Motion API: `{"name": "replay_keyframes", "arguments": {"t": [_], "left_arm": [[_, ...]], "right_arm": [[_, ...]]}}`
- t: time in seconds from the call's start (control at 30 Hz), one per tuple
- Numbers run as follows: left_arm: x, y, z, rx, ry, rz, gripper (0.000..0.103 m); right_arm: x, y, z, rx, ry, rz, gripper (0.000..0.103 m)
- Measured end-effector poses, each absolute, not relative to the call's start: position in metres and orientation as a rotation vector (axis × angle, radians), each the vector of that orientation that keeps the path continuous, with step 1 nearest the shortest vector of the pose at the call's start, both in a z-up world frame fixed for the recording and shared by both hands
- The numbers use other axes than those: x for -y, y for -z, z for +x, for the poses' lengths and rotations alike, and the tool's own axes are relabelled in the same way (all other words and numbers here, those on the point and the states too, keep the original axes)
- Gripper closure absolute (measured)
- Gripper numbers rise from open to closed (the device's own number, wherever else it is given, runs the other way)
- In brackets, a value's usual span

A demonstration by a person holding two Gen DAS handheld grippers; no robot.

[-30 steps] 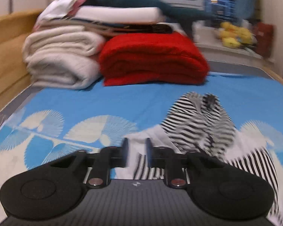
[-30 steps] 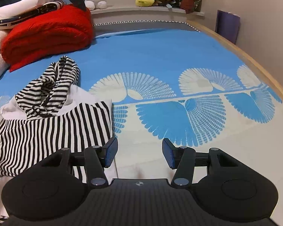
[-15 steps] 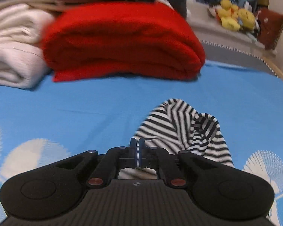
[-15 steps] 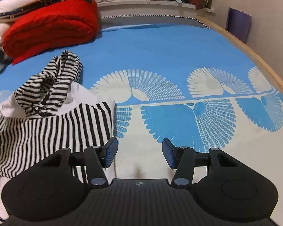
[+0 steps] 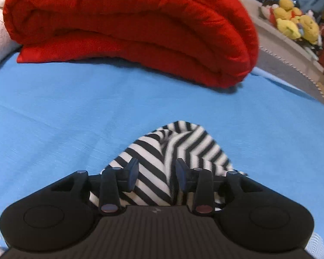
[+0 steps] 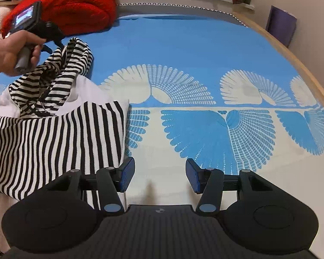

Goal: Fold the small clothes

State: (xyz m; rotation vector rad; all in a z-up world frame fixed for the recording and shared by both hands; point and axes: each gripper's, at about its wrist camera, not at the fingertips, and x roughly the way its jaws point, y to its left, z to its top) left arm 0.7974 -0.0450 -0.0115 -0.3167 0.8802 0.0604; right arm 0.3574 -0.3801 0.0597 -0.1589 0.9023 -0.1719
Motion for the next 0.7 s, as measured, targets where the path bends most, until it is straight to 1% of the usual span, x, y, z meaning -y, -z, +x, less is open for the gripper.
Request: {"name": "replay_keyframes", "arguments": {"t": [0.03,0.07,0.2,0.33,0.47,0.53,0.63,0.7], "left_arm": [[0.046,0.014,0.8,-0.886,-0.062,-0.3,0.079],[0.046,0.015,0.801,-0.895,-0.053,-0.284,0.102],[0.043,-0.004,0.775,-0.835,0.003,-0.248,0.103],[0.037,-0.044,0.697,-0.746,0.155,-0.205,0.103],[0.023,-0.085,0.555,-0.65,0.367,-0.11,0.103],[0.005,-0.094,0.476,-0.645,0.466,-0.107,0.103],[-0.017,-0.093,0.362,-0.695,0.583,-0.027,0.102],[-0.03,-0.084,0.312,-0.804,0.628,0.012,0.1]], "right_arm": [[0.381,-0.059,0.358,-0.905,0.175,-0.156,0.049],[0.382,-0.059,0.358,-0.907,0.177,-0.152,0.049],[0.386,-0.062,0.358,-0.904,0.177,-0.138,0.049],[0.387,-0.075,0.356,-0.877,0.172,-0.112,0.049],[0.387,-0.091,0.35,-0.832,0.174,-0.063,0.049],[0.385,-0.097,0.346,-0.818,0.167,-0.019,0.049],[0.379,-0.106,0.338,-0.784,0.138,0.032,0.05],[0.373,-0.112,0.331,-0.758,0.128,0.039,0.05]]}}
